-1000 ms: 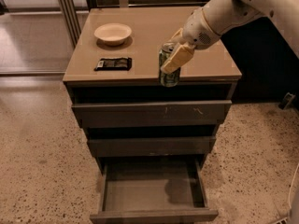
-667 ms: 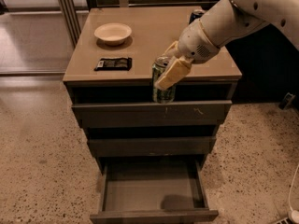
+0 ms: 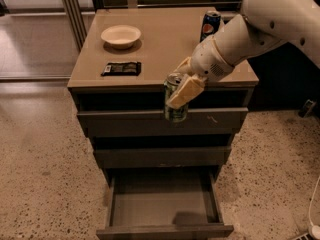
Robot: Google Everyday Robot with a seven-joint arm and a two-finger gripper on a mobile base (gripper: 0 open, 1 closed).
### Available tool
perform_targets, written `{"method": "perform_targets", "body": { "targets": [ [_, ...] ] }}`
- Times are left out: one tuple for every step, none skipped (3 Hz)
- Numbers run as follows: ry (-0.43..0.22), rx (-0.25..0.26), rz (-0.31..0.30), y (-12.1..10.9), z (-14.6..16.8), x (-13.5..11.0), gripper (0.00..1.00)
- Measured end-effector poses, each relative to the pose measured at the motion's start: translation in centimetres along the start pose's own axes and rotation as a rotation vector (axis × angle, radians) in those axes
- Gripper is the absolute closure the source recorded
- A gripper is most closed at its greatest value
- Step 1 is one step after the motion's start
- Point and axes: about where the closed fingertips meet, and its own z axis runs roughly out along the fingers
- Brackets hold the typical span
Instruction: Place green can into bottom drawer
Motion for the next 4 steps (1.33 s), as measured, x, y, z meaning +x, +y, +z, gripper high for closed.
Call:
{"method": "perform_targets", "body": {
  "targets": [
    [-0.050,0.034,-0.032,2.9,3.1,2.9,1.00],
    [-0.067,0.059,-0.029,5.8,8.2,8.1,1.00],
    [-0.025,0.063,0.024,9.8,16.5,15.4,1.00],
    [-0.026,0.064,0.023,9.7,16.4,15.4,1.00]
  ]
}}
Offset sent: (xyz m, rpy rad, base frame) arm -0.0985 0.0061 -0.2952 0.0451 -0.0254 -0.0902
